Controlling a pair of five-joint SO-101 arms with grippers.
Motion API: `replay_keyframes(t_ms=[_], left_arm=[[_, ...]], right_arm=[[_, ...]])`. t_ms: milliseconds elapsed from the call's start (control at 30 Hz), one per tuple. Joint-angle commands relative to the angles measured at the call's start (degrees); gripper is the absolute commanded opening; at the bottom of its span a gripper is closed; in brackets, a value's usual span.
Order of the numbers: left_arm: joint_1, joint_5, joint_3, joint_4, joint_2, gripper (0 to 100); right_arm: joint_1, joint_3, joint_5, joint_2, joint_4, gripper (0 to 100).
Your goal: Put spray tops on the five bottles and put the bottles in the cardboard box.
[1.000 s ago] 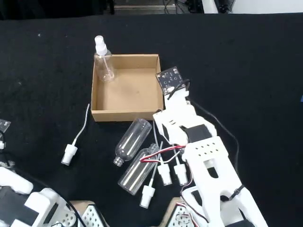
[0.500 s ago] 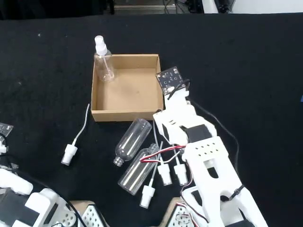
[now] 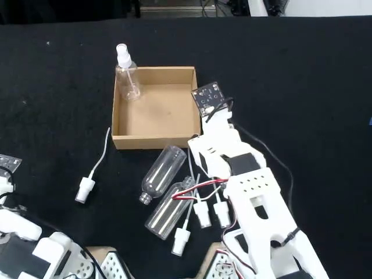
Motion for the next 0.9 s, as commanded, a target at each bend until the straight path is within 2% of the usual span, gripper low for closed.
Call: replay_keyframes(t_ms=[0,67,167,333,467,633,867], left_arm=[[-0.2,1.1,-3.1,0.3,-6.3,4],[0.4,9.4,-4.2,-0.1,-9.2,4],[1.3,20.8,-4.4,0.1,-13.3,4],[0.7,34.9,-6.5,1.8,-15.1,4],[-0.2,36.8,-16.9,12.0,-9.7,4],[-3.6,39.6,-35.5,23.0,3.4,4],[-10.3,45.6,-58.7,29.1,20.6,4]], right_arm=[[-1.0,-5.4,0.4,-4.5,4.8,18.5],[-2.4,-8.8,0.6,-6.5,10.4,18.5],[-6.6,-12.9,6.9,-8.0,17.8,18.4],[-17.1,-16.7,13.4,-5.1,24.0,18.4],[-24.8,-19.1,17.9,-1.1,24.4,18.5],[-29.9,-23.9,20.9,5.3,23.0,18.8],[-39.5,-29.2,23.2,19.3,17.8,21.2]])
